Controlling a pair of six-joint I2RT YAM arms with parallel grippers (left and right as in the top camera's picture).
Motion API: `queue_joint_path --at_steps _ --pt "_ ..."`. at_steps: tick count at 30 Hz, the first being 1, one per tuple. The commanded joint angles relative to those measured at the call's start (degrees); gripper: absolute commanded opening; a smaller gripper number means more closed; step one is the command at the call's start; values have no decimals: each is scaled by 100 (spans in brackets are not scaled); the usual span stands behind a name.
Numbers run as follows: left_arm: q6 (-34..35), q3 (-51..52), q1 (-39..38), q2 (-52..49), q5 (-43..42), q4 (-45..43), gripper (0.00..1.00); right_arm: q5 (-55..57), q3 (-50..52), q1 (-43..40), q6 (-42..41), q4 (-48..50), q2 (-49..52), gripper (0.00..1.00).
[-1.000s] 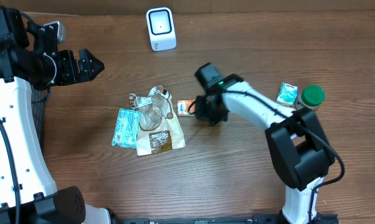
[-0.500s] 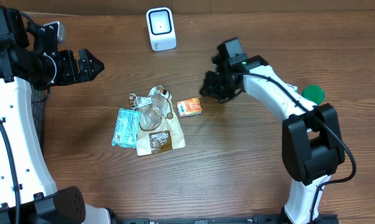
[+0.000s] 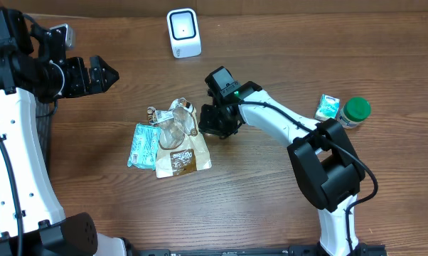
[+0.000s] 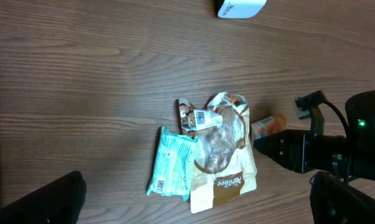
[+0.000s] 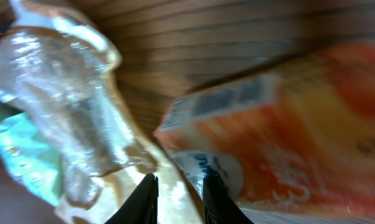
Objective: Scan the item barcode
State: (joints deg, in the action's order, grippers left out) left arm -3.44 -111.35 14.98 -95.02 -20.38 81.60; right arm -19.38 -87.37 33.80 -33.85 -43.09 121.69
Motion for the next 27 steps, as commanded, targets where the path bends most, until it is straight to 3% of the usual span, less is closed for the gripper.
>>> queue_joint_path --at_steps 1,12,20,24,27 --pt "-129 -28 -44 63 2 2 100 542 -72 -55 57 -216 -4 22" --pt "-129 -28 -44 63 4 2 100 883 -203 -699 2168 -1174 -9 30" --pt "-129 -28 -42 63 2 2 99 990 -1069 -1117 3681 -2234 -81 35" --pt "-129 -28 -44 63 4 2 99 1475 -1399 -1117 3491 -2380 -81 41" --pt "-129 -28 -44 63 4 2 100 2037 -1379 -1117 2378 -2238 -63 36"
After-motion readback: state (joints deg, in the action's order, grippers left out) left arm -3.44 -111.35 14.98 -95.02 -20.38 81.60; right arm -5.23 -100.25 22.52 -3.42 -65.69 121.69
